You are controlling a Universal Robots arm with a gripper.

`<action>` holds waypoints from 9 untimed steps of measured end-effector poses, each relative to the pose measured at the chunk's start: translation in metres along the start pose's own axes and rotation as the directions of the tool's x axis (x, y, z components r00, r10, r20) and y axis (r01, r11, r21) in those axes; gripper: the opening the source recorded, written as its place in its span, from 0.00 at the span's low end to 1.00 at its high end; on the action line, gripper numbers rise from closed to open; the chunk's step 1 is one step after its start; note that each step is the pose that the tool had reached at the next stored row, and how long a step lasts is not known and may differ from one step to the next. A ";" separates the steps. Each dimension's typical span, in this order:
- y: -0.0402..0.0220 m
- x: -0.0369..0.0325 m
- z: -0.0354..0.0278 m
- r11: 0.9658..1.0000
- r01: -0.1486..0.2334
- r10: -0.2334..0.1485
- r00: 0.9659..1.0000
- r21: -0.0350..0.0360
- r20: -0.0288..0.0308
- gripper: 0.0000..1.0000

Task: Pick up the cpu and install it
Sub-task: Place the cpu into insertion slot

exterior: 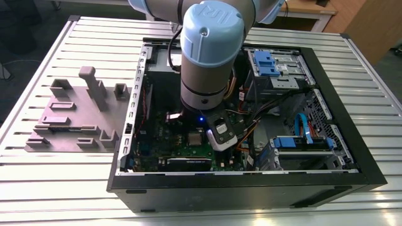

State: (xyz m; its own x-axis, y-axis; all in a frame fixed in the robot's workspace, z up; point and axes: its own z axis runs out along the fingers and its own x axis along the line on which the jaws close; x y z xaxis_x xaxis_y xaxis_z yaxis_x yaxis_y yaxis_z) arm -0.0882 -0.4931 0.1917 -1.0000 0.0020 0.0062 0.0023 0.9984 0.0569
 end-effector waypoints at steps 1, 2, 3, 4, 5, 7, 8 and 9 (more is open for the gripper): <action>0.0000 0.0000 0.0000 1.000 0.000 0.000 1.000 0.000 0.000 0.52; 0.0000 0.0000 0.0000 1.000 0.000 0.000 1.000 0.000 0.000 0.52; -0.0001 0.0000 0.0001 1.000 0.000 0.000 1.000 0.000 0.000 0.50; -0.0001 0.0000 0.0002 1.000 0.000 0.000 1.000 0.001 0.000 0.50; -0.0001 0.0000 0.0002 1.000 0.000 0.000 1.000 0.001 0.000 0.44; -0.0001 0.0000 0.0004 1.000 0.000 0.000 1.000 0.000 0.000 0.41; -0.0001 0.0000 0.0005 1.000 0.000 0.000 1.000 0.000 0.000 0.41; 0.0000 0.0000 0.0004 1.000 0.000 0.000 1.000 0.000 0.000 0.41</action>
State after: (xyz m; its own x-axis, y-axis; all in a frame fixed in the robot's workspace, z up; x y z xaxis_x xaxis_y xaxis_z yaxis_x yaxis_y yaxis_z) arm -0.0882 -0.4931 0.1913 -1.0000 0.0020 0.0063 0.0024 0.9984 0.0567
